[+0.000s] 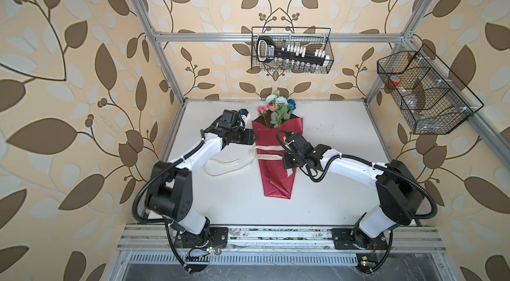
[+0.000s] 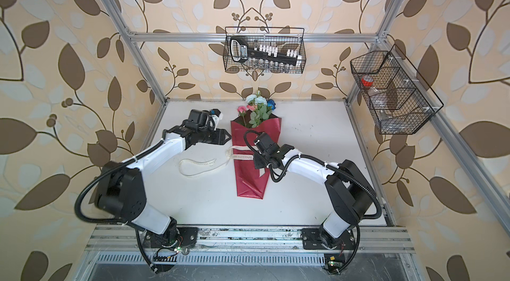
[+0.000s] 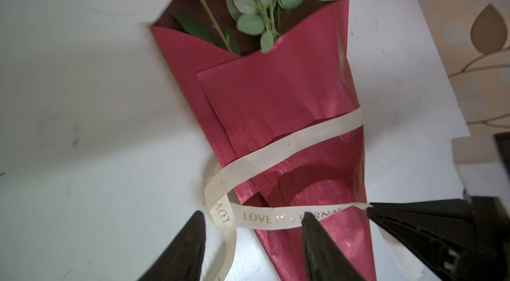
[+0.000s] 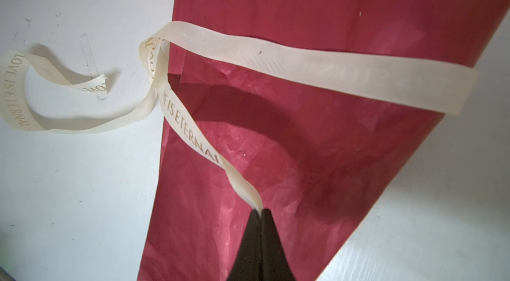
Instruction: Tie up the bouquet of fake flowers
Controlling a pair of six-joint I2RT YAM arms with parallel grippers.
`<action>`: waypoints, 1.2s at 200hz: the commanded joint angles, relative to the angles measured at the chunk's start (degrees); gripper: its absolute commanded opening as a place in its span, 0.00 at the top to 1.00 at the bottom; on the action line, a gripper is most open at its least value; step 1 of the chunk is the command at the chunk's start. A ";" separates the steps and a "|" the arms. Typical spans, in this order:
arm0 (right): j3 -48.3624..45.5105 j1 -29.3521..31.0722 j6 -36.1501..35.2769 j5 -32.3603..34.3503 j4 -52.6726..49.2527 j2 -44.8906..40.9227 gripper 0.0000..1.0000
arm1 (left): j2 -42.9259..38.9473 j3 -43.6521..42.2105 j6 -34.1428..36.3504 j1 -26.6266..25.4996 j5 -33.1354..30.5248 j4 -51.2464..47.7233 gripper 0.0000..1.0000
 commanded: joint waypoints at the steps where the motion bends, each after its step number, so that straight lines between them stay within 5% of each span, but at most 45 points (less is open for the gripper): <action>1: -2.94 -0.10 2.33 -0.64 -0.93 -2.90 1.00 | 2.85 5.93 10.98 -2.35 5.52 -1.09 0.44; 49: -5.86 -0.23 3.68 -1.73 -0.86 -9.42 1.00 | 9.63 12.43 21.41 -7.31 1.89 -6.71 0.44; 139: -2.21 -3.08 1.42 0.96 -0.75 -16.21 1.00 | 15.19 20.56 25.35 -8.86 3.50 -12.29 0.46; 240: -8.20 -3.15 3.46 -3.18 3.34 -13.73 1.00 | 24.06 24.75 38.02 -10.78 -13.26 -18.73 0.45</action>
